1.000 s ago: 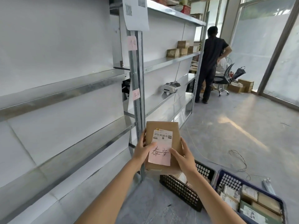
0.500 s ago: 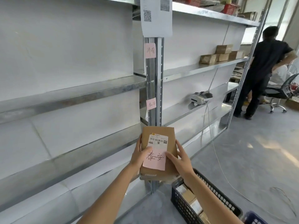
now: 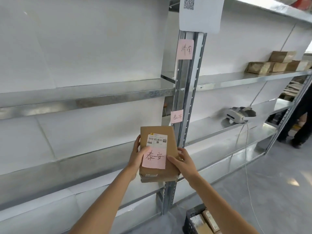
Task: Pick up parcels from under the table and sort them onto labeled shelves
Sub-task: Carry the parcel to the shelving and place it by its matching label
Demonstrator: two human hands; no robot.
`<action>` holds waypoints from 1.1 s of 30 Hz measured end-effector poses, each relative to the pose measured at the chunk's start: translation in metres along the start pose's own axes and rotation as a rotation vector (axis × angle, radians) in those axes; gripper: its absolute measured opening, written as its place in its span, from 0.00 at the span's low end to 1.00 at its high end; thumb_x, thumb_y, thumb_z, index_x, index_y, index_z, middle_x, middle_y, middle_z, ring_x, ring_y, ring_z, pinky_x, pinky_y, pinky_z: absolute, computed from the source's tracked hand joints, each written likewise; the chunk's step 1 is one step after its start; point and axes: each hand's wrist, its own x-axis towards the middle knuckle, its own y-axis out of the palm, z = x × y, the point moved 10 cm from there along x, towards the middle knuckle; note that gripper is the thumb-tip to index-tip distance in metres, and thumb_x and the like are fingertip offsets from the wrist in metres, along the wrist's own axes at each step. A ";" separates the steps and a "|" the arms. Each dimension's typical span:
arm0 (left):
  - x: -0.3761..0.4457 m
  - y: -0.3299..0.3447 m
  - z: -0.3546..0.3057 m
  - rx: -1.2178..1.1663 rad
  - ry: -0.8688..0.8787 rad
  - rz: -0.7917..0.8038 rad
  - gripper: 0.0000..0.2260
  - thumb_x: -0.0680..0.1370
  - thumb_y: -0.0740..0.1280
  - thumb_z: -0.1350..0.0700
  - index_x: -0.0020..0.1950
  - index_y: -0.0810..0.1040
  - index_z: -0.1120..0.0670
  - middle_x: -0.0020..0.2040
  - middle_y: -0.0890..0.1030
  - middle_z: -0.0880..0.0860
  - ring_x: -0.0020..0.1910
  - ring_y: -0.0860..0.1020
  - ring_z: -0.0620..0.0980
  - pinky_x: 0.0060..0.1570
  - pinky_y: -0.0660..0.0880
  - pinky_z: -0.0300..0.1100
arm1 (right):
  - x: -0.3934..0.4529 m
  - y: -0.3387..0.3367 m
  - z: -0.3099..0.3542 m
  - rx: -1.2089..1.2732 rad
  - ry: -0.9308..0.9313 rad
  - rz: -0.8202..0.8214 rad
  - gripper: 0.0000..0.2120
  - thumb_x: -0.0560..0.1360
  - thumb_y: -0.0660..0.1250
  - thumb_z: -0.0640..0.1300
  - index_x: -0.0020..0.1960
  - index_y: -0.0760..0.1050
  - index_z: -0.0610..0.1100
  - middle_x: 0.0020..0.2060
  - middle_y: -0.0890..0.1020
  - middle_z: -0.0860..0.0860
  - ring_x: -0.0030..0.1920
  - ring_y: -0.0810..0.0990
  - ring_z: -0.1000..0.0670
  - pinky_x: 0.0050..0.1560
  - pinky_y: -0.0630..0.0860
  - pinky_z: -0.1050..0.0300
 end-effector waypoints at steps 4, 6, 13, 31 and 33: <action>0.024 -0.014 -0.001 -0.043 -0.020 -0.073 0.27 0.76 0.65 0.53 0.72 0.59 0.40 0.61 0.78 0.50 0.53 0.80 0.48 0.39 0.76 0.44 | 0.033 0.016 0.003 0.058 -0.002 0.114 0.31 0.69 0.72 0.51 0.68 0.63 0.58 0.57 0.80 0.50 0.54 0.80 0.48 0.57 0.79 0.47; 0.032 -0.024 0.000 -0.041 -0.034 -0.124 0.28 0.76 0.63 0.50 0.73 0.56 0.40 0.65 0.75 0.51 0.56 0.77 0.49 0.48 0.76 0.48 | 0.044 0.025 0.000 0.130 0.029 0.188 0.33 0.67 0.73 0.52 0.67 0.63 0.61 0.56 0.80 0.52 0.55 0.80 0.47 0.53 0.80 0.48; 0.046 -0.076 0.010 -0.107 -0.236 -0.229 0.31 0.68 0.64 0.32 0.68 0.56 0.29 0.74 0.62 0.49 0.63 0.73 0.61 0.39 0.81 0.56 | 0.085 0.045 -0.006 0.158 0.142 0.419 0.30 0.63 0.74 0.55 0.63 0.67 0.68 0.58 0.79 0.52 0.58 0.78 0.42 0.47 0.81 0.41; 0.101 -0.085 0.070 -0.434 -0.294 -0.621 0.24 0.70 0.70 0.46 0.59 0.69 0.58 0.49 0.76 0.60 0.45 0.76 0.58 0.43 0.80 0.59 | 0.207 0.075 -0.030 0.143 0.058 0.346 0.28 0.72 0.69 0.53 0.70 0.63 0.56 0.59 0.77 0.53 0.57 0.77 0.53 0.55 0.77 0.55; 0.106 -0.089 0.074 -0.245 -0.330 -0.640 0.25 0.70 0.70 0.44 0.59 0.68 0.58 0.56 0.76 0.58 0.52 0.75 0.56 0.52 0.76 0.54 | 0.217 0.074 -0.029 0.117 0.037 0.352 0.29 0.72 0.70 0.51 0.69 0.63 0.59 0.57 0.77 0.57 0.53 0.77 0.58 0.52 0.75 0.61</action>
